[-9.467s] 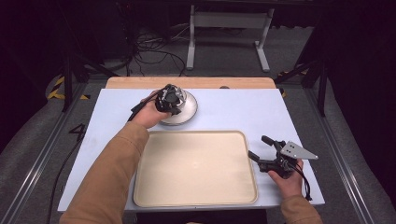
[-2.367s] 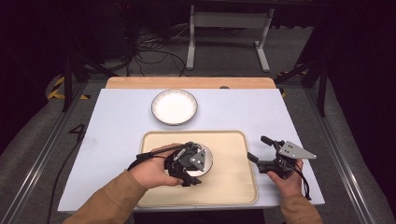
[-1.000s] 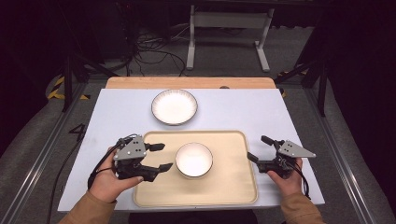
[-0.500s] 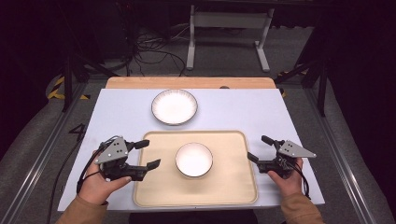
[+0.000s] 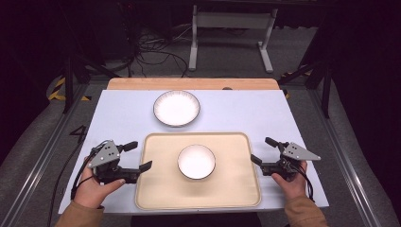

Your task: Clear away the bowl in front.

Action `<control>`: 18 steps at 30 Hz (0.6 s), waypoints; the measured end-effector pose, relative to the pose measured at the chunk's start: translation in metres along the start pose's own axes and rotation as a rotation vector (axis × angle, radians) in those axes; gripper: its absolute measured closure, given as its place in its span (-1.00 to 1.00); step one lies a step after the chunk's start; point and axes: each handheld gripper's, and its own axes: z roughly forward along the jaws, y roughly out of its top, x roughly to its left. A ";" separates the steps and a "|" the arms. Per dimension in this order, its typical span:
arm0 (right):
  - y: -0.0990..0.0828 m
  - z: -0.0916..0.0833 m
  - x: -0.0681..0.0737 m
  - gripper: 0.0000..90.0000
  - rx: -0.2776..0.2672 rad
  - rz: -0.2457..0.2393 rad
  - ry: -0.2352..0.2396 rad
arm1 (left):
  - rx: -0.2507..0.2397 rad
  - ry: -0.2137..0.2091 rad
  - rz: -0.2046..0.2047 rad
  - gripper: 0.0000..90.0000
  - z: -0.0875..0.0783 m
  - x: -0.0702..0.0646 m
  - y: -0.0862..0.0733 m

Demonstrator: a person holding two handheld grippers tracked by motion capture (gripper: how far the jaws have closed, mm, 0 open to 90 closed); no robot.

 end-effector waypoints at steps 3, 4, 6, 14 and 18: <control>-0.001 -0.002 0.001 -0.80 -0.017 -0.003 -0.003 | -0.018 0.029 -0.059 -0.66 0.000 0.011 -0.014; -0.001 -0.002 0.000 -0.81 -0.021 -0.001 -0.002 | -0.020 0.039 -0.070 -0.66 0.000 0.013 -0.018; -0.001 -0.002 0.000 -0.82 -0.025 0.000 -0.002 | -0.018 0.047 -0.084 -0.66 0.001 0.016 -0.023; -0.002 -0.005 0.001 -0.89 -0.050 -0.010 0.006 | -0.018 0.084 -0.147 -0.65 0.003 0.032 -0.045; -0.004 -0.008 0.001 -0.90 -0.086 -0.012 0.009 | -0.016 0.127 -0.158 -0.65 0.004 0.040 -0.056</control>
